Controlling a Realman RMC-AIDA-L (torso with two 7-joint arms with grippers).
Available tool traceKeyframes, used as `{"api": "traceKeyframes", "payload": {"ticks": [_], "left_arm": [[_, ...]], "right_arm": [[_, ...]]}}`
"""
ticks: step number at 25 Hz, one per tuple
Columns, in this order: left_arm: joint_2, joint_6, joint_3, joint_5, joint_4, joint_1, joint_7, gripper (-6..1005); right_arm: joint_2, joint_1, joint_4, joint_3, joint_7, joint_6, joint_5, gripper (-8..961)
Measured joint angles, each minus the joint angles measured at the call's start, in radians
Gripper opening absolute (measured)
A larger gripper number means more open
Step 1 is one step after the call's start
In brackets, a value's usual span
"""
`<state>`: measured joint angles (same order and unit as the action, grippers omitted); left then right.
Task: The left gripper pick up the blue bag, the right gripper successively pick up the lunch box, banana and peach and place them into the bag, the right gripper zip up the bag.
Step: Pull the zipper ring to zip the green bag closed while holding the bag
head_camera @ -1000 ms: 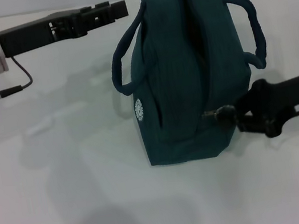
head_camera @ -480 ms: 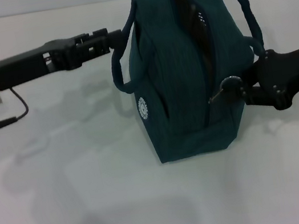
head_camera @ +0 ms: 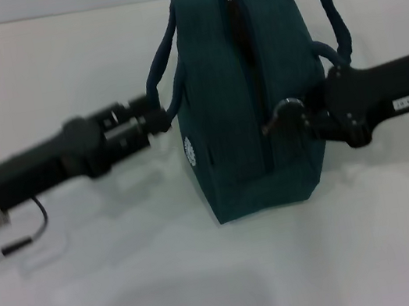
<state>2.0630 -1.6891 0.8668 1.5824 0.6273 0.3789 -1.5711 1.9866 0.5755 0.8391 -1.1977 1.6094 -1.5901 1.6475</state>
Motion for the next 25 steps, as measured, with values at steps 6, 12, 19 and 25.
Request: {"api": "traceKeyframes", "payload": {"ticks": [6, 12, 19, 25], "left_arm": [[0.010, -0.022, 0.002, 0.004, -0.143, -0.023, 0.196, 608], [0.023, -0.010, 0.005, 0.004, -0.258, -0.024, 0.352, 608], [0.029, 0.047, 0.001, -0.003, -0.349, 0.002, 0.446, 608], [0.034, 0.109, 0.001, -0.006, -0.403, 0.032, 0.498, 608]], "right_arm": [[0.015, 0.036, -0.022, 0.041, 0.010, -0.002, 0.005, 10], [0.034, 0.049, -0.033, 0.038, -0.016, 0.011, -0.007, 10], [0.037, 0.101, -0.157, 0.029, -0.090, 0.000, -0.108, 10], [0.038, 0.097, -0.167, 0.017, -0.125, 0.001, -0.180, 9]]}}
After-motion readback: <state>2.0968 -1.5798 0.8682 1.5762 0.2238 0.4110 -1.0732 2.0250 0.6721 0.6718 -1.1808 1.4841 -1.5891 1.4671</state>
